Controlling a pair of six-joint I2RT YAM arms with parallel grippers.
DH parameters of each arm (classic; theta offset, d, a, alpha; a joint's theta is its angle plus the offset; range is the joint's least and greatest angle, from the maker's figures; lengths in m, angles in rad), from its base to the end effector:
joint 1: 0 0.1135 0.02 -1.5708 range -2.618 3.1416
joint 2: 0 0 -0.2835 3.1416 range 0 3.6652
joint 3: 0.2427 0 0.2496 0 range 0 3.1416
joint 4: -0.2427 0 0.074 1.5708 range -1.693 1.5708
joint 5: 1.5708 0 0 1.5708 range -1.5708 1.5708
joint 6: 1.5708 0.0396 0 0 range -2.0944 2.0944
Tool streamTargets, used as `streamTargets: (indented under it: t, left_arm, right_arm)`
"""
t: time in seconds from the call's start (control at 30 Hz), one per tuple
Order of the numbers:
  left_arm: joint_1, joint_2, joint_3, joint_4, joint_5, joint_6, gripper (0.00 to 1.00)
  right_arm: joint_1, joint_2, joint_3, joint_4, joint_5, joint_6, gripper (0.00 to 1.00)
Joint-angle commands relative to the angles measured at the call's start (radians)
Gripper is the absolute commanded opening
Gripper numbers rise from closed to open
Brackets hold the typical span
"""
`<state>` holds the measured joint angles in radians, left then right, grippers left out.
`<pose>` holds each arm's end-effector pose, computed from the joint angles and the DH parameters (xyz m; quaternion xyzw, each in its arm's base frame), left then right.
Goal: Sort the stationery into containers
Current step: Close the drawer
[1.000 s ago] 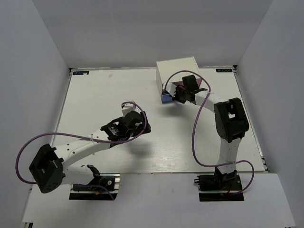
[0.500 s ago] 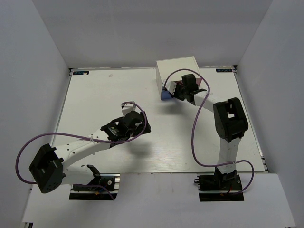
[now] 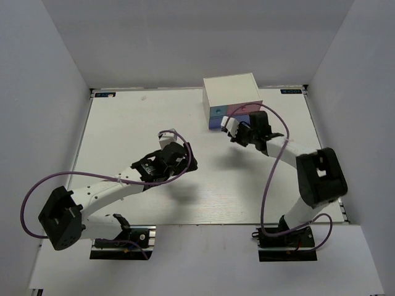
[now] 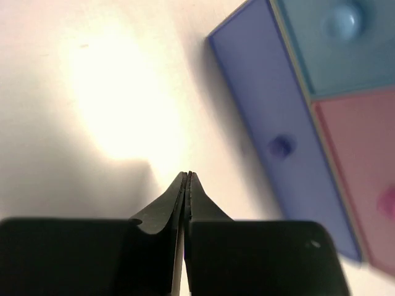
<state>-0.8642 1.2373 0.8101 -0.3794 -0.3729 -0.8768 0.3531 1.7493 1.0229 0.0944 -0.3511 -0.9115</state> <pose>0.1728 -0.1802 0.2555 -0.0749 0.9113 -0.1693 0.3677 0.3528 0.1445 0.2107 -0.5827 0.6617 0.0270 0.4711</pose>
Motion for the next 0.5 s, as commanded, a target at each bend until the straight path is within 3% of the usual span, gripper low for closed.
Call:
streamTargets:
  t: [0.0, 0.07, 0.23, 0.4, 0.47]
  left_arm:
    - [-0.004, 0.005, 0.034, 0.057, -0.003, 0.015, 1.0]
    - [-0.004, 0.014, 0.034, 0.089, -0.003, 0.015, 1.0]
    - [0.017, 0.062, 0.06, 0.197, -0.024, 0.047, 1.0]
    - [0.053, 0.163, 0.202, 0.238, -0.052, 0.027, 1.0]
    - [0.067, 0.226, 0.285, 0.252, -0.052, 0.027, 1.0]
  right_arm:
    - [-0.032, -0.171, -0.125, 0.114, -0.06, 0.118, 0.0]
    - [-0.067, -0.246, -0.17, 0.148, -0.04, 0.233, 0.0]
    - [-0.153, -0.313, -0.167, 0.191, 0.211, 0.581, 0.0]
    - [-0.253, -0.343, -0.051, 0.027, 0.143, 0.779, 0.0]
    - [-0.269, -0.333, 0.023, -0.022, 0.104, 0.815, 0.17]
